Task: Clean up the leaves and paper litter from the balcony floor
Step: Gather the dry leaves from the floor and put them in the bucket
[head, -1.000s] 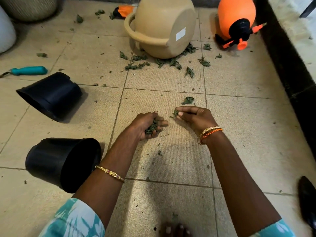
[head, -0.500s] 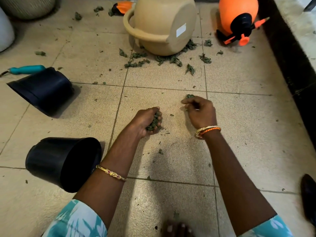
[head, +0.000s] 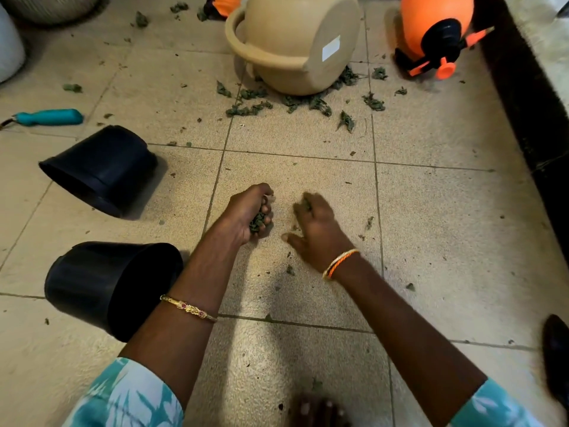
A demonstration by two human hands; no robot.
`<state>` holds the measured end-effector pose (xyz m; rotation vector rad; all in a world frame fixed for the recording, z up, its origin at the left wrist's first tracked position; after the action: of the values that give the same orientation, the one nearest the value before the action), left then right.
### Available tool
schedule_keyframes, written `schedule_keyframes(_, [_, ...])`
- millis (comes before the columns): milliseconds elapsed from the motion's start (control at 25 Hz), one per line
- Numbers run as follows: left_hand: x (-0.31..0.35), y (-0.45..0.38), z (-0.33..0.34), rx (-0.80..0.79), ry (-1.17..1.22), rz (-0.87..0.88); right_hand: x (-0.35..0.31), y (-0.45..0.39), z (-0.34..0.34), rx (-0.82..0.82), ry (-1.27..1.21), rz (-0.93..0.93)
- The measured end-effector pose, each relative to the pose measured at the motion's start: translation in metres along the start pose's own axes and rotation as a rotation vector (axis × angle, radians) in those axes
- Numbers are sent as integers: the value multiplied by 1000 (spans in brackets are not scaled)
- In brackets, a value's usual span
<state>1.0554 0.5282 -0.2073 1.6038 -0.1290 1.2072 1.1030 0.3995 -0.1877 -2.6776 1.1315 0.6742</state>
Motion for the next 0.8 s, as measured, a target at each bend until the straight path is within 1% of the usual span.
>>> schedule_keyframes(80, [-1, -1, -2, 1, -24, -9, -20, 19, 12, 97, 50, -113])
schedule_keyframes(160, [-3, 0, 0, -1, -27, -28, -31, 31, 10, 178, 59, -188])
schedule_keyframes(240, [-3, 1, 3, -6, -29, -36, -35, 33, 7, 168, 33, -235])
schedule_keyframes(320, [-2, 3, 5, -10, -55, -31, -33, 23, 4, 136, 63, -244])
schedule_keyframes(360, [-2, 3, 5, -14, -64, -28, -28, 14, 1, 123, 30, -195])
schedule_keyframes(400, [-2, 4, 5, -22, -67, -25, -17, 4, -3, 103, -93, -91])
schedule_keyframes(440, [-2, 5, 5, -34, -71, -25, -2, -4, -12, 78, -297, 84])
schedule_keyframes(480, [-3, 6, 5, -53, -82, -29, 15, -9, -23, 64, -545, 293])
schedule_keyframes(520, [-5, 8, 5, -77, -98, -38, 28, -11, -33, 43, -792, 454])
schedule_keyframes(560, [-7, 11, 8, -107, -108, -51, 37, -11, -44, 55, -971, 539])
schedule_keyframes(600, [-9, 15, 13, -142, -114, -67, 43, -11, -52, 64, -1058, 557])
schedule_keyframes(640, [-11, 19, 19, -181, -117, -82, 41, -10, -58, 65, -1080, 534])
schedule_keyframes(680, [-12, 24, 27, -222, -116, -94, 35, -8, -62, 66, -1042, 498])
schedule_keyframes(800, [-13, 32, 49, -320, -124, -95, 16, 4, -58, 135, -753, 393])
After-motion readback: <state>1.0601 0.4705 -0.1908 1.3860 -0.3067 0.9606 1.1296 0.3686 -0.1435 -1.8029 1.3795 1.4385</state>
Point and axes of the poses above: each hand's wrist, its own y-axis away from the middle knuckle, its own z-axis out of the palm, x = y × z, the point moved 6 cm from there along -y, towards the middle knuckle, and after that the axes turned 6 degrees about z, right-handed, at the moved point
